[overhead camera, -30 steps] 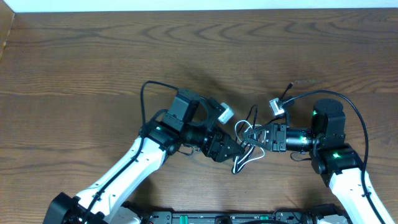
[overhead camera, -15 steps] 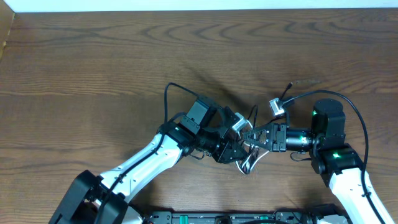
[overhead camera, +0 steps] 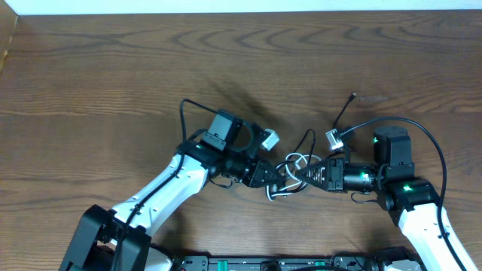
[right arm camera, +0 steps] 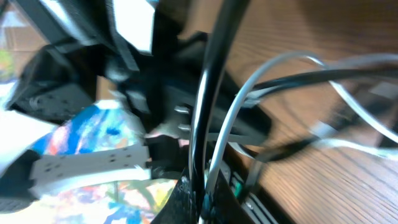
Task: Untangle cables
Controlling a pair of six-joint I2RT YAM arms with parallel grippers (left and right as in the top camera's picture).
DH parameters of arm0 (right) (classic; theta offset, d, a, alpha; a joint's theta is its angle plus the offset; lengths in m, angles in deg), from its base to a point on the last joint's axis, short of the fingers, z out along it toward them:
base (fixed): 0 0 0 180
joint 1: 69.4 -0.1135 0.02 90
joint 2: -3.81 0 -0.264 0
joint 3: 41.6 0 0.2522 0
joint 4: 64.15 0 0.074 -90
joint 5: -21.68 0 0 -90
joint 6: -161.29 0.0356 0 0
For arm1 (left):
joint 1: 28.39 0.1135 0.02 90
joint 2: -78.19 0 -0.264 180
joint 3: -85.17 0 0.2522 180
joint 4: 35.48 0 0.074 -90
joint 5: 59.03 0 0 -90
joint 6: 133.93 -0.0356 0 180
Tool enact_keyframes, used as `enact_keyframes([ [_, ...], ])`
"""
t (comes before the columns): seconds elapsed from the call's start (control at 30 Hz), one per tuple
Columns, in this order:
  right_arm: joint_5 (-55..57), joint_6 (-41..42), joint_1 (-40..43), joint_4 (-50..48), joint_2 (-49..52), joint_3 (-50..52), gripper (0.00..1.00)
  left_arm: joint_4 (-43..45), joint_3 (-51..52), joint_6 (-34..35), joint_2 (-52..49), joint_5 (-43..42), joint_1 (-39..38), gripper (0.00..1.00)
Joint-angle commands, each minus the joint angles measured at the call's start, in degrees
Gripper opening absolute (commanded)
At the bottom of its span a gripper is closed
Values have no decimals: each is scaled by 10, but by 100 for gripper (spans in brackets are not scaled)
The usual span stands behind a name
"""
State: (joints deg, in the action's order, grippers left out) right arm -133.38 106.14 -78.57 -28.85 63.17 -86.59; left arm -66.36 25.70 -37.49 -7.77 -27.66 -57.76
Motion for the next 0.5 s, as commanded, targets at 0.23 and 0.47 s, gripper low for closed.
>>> enact_keyframes([
  [0.23, 125, -52, 2, 57, -2, -1, 1, 9, -3, -2, -1, -306, 62, 8],
  [0.47, 305, -51, 2, 115, -2, -1, 1, 22, -3, 26, 22, -315, 67, 8],
])
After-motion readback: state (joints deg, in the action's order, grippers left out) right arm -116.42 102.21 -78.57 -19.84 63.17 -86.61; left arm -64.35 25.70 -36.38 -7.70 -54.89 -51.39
